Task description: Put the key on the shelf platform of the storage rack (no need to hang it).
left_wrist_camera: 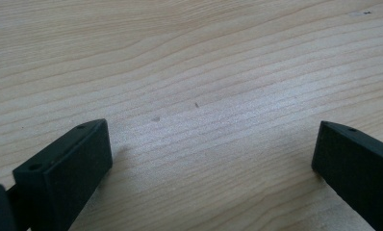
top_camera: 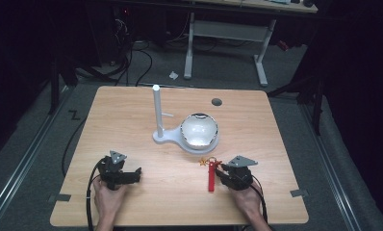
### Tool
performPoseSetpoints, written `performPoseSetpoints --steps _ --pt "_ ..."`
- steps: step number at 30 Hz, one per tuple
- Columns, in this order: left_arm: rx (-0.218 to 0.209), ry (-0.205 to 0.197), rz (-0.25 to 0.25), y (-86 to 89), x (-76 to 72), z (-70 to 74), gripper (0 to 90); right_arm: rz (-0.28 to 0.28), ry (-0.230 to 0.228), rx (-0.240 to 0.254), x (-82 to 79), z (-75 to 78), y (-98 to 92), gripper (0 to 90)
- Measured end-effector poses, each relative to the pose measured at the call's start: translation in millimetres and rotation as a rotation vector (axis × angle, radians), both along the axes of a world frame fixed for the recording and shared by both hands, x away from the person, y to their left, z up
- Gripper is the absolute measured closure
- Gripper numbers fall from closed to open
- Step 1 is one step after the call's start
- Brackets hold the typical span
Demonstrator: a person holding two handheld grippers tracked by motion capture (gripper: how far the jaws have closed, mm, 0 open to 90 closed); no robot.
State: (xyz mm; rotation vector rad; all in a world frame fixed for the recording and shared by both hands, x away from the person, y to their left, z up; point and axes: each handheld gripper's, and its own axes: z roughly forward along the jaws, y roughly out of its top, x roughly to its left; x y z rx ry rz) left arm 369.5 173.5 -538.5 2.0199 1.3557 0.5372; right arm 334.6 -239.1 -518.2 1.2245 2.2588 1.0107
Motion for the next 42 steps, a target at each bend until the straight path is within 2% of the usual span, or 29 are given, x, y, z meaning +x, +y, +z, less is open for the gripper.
performPoseSetpoints --steps 9,14,23,42 --pt "0.0 0.0 0.0 0.0 0.0 0.0 0.4 0.008 -0.019 0.041 -7.0 13.6 -10.1 65.8" --pt "0.0 0.0 0.0 0.0 0.0 0.0 0.4 0.02 -0.059 0.055 -9.8 29.9 -15.4 65.9" --pt "0.0 0.0 0.0 0.0 0.0 0.0 0.5 0.049 -0.102 0.078 -13.5 52.6 -18.9 65.9" --pt "0.0 0.0 0.0 0.0 0.0 0.0 0.5 0.103 -0.152 0.095 -8.1 91.2 -22.8 66.0"
